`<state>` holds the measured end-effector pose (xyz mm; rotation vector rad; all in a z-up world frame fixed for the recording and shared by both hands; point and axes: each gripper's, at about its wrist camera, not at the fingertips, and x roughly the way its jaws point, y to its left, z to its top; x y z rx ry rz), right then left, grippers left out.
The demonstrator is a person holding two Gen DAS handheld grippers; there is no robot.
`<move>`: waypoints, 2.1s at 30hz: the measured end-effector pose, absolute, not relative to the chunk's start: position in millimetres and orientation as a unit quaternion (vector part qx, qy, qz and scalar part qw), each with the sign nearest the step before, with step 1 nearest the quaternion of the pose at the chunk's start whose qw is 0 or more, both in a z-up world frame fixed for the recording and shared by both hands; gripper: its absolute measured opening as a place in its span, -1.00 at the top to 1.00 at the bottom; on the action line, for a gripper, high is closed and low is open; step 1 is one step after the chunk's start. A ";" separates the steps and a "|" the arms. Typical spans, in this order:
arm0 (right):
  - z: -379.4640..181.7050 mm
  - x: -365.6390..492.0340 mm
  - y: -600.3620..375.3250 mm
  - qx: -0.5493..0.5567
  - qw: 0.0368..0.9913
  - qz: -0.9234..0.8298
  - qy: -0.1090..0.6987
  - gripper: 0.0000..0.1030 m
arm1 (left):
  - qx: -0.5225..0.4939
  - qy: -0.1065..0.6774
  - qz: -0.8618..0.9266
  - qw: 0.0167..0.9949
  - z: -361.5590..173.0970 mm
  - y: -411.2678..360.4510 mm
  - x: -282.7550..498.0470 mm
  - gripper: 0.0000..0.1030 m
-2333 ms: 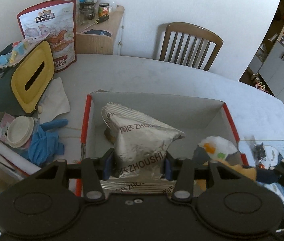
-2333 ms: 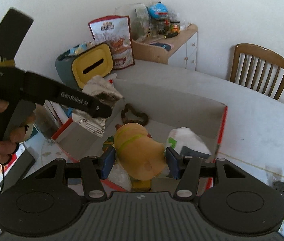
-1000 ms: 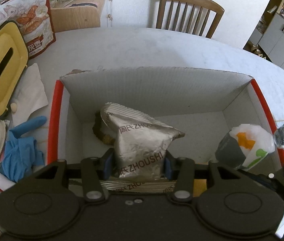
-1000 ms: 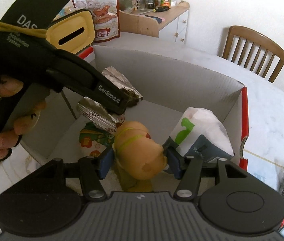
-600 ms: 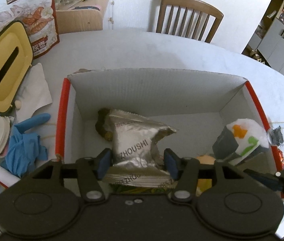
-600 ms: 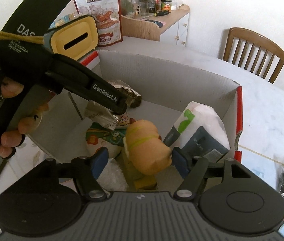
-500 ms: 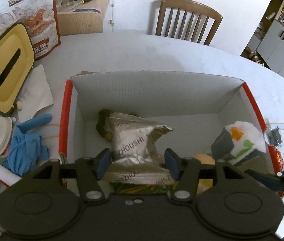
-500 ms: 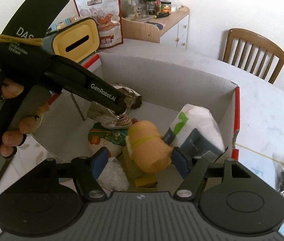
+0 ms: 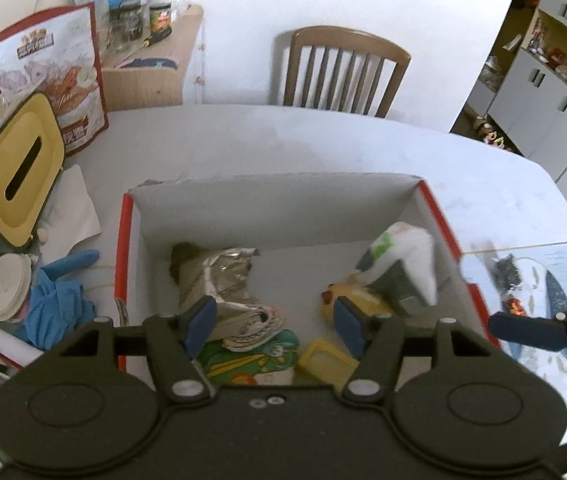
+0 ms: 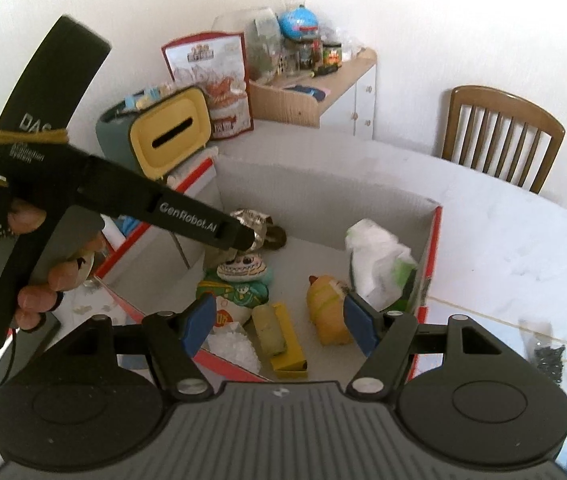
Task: Organize objects
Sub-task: 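Lower into the box and open the left gripper while the right releases the pig plush, then move both grippers back toward the black granule bag and red horse keychain, then lower the left gripper over the black granule bag while the right approaches the red horse keychain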
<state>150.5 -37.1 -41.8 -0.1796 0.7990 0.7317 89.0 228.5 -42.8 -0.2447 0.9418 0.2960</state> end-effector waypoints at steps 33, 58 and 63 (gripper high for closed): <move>-4.6 149.6 -257.9 -0.027 0.904 0.273 0.328 -0.49 | -0.059 0.401 0.078 0.911 -8.4 80.5 104.6 -0.66; -94.5 205.7 -329.9 -0.052 0.884 0.261 0.385 -0.58 | -0.067 0.416 0.061 0.905 -61.7 -13.7 203.9 -0.99; -111.1 212.8 -322.6 -0.061 0.875 0.274 0.394 -0.58 | -0.078 0.437 0.062 0.894 -78.5 -22.1 234.0 -0.99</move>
